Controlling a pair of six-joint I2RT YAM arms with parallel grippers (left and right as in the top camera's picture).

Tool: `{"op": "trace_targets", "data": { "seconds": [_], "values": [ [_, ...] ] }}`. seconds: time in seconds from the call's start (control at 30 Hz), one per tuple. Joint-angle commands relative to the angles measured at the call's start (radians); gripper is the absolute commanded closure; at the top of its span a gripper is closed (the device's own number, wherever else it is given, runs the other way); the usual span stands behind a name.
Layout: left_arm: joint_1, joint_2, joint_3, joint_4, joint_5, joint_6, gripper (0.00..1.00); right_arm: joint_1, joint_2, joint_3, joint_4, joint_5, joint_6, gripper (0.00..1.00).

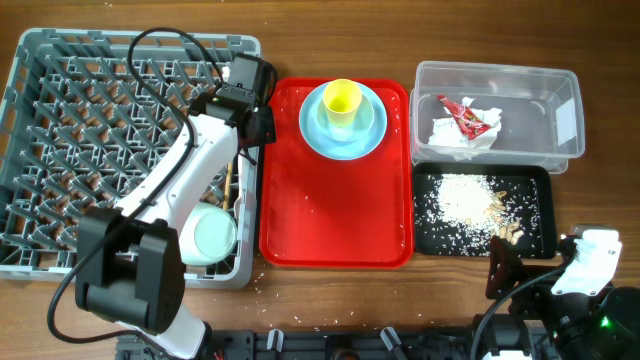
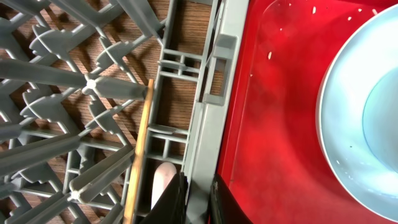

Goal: Sort waste into correct bins and load items into the dishwasher rack
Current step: 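Move the left gripper over the yellow cup on the red tray, then grasp the yellow cup with the left gripper and lift it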

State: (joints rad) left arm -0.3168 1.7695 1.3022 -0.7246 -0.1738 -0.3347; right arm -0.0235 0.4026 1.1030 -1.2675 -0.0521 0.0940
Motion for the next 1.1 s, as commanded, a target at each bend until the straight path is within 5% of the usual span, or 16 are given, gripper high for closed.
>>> {"op": "trace_targets", "data": {
  "seconds": [0.0, 0.23, 0.27, 0.43, 0.57, 0.73, 0.9, 1.07],
  "values": [
    [-0.007, 0.011, -0.010, 0.002, 0.088, -0.068, 0.91, -0.003, -0.007, 0.001, 0.003, -0.009, 0.014, 0.00],
    [-0.006, 0.011, -0.009, -0.008, 0.105, -0.093, 0.92, -0.003, -0.007, 0.001, 0.003, -0.009, 0.013, 0.00],
    [-0.002, 0.001, 0.000, -0.009, 0.075, -0.088, 0.81, -0.003, -0.007, 0.001, 0.003, -0.009, 0.014, 0.00],
    [0.010, -0.134, 0.134, -0.057, 0.077, -0.069, 0.72, -0.003, -0.007, 0.001, 0.003, -0.009, 0.014, 0.00],
    [-0.053, -0.197, 0.135, -0.031, 0.270, -0.069, 0.66, -0.003, -0.007, 0.001, 0.003, -0.009, 0.014, 0.00],
    [-0.110, -0.194, 0.182, -0.066, 0.270, -0.069, 0.68, -0.003, -0.007, 0.001, 0.003, -0.009, 0.014, 0.00],
    [-0.159, -0.127, 0.433, -0.175, 0.270, -0.061, 0.68, -0.003, -0.007, 0.001, 0.003, -0.009, 0.014, 0.00],
    [-0.235, -0.051, 0.444, -0.085, 0.266, -0.058, 0.67, -0.003, -0.007, 0.001, 0.003, -0.009, 0.014, 0.00]
  ]
}}
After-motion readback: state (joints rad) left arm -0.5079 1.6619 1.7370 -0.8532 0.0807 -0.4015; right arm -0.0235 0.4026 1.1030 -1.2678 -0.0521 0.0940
